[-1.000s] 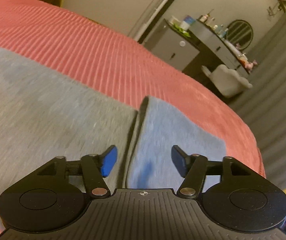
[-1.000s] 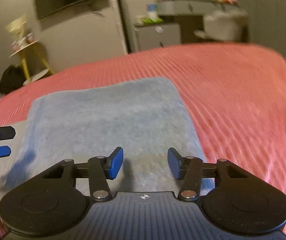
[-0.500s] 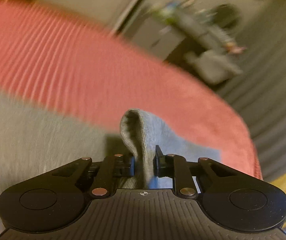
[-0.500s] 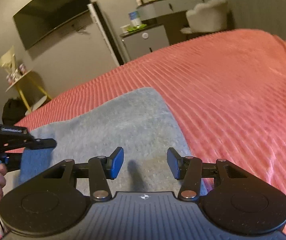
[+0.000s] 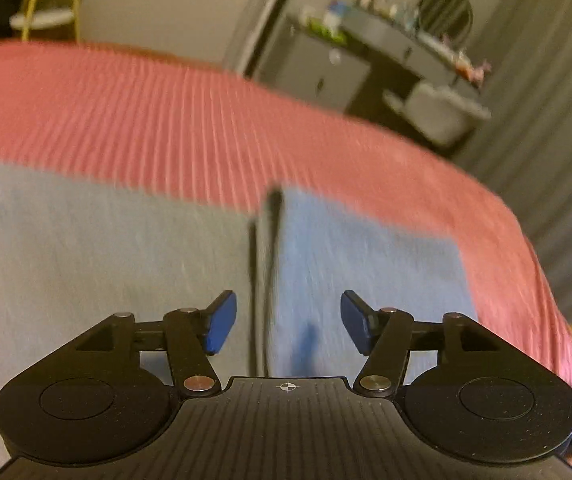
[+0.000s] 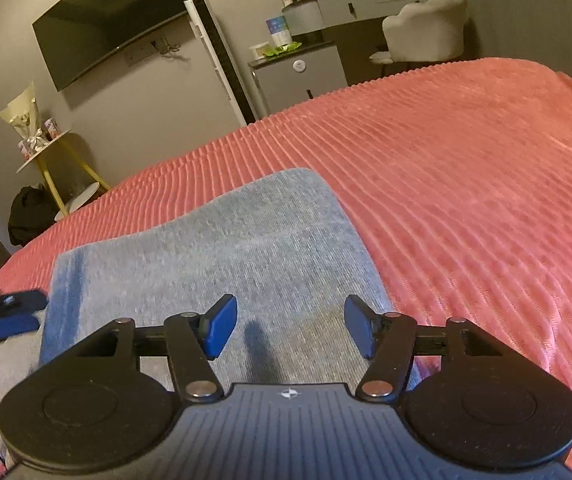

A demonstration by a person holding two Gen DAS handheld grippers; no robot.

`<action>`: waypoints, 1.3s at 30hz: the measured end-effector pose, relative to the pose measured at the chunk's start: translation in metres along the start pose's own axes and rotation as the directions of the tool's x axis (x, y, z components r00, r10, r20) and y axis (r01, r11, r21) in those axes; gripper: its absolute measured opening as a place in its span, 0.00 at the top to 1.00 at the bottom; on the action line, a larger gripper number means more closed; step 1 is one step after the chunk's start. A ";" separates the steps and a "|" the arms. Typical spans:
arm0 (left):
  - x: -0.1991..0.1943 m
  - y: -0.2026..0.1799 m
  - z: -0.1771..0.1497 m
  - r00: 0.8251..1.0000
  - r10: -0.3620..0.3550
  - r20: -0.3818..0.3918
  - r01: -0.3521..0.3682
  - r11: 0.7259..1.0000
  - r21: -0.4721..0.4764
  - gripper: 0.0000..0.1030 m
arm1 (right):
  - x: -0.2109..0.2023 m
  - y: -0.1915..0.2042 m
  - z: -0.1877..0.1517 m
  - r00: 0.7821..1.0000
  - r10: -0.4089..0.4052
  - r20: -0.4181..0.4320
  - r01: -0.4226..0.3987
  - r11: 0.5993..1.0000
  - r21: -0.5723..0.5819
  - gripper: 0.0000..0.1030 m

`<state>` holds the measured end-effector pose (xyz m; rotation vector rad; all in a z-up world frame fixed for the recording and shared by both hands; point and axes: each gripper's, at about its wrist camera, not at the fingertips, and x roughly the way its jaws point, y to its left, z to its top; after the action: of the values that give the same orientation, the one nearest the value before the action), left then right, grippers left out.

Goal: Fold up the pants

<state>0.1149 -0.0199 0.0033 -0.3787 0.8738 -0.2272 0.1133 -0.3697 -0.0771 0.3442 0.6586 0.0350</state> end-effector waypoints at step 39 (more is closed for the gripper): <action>-0.168 0.254 -0.067 0.912 0.363 0.190 -0.104 0.654 -0.750 0.27 | 0.000 0.018 -0.005 0.997 -0.001 -0.072 -0.006 0.996 -0.094 0.08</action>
<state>-0.0322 0.2535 -0.0230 -1.0178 0.6384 0.4571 0.1112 -0.3515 -0.0752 0.2543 0.7250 0.0810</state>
